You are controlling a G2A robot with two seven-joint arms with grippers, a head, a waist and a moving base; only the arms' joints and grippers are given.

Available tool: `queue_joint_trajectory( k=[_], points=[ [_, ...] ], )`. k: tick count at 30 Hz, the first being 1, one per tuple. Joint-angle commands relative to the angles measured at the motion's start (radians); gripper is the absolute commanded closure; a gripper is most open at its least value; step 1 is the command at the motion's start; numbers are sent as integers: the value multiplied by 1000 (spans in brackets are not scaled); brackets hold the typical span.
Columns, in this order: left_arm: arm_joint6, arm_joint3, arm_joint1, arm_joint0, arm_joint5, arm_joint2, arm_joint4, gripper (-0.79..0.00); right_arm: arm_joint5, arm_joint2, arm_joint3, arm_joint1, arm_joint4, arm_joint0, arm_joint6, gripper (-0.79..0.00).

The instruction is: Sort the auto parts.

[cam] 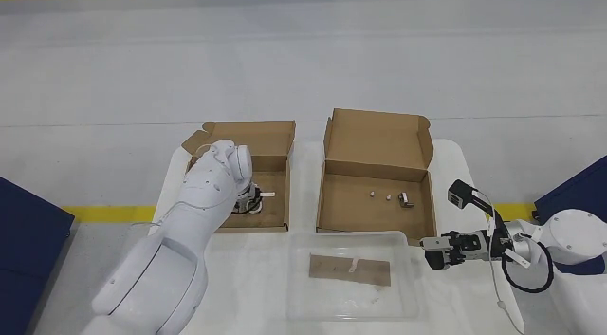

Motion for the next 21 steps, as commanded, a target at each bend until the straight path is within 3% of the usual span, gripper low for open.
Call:
queue_joint_trajectory(
  k=[1,4,14,21],
  points=[
    [-1,1,2,-2,-7,-2,1,-686,0,0,0,0,0,0,0,-785],
    [2,-4,7,-5,-24,-2,7,-785,0,0,0,0,0,0,0,-785],
    [12,-68,41,-21,-135,-33,-9,-785,0,0,0,0,0,0,0,-785],
    [-20,-213,88,11,-191,-69,-6,-785,0,0,0,0,0,0,0,-785]
  ],
)
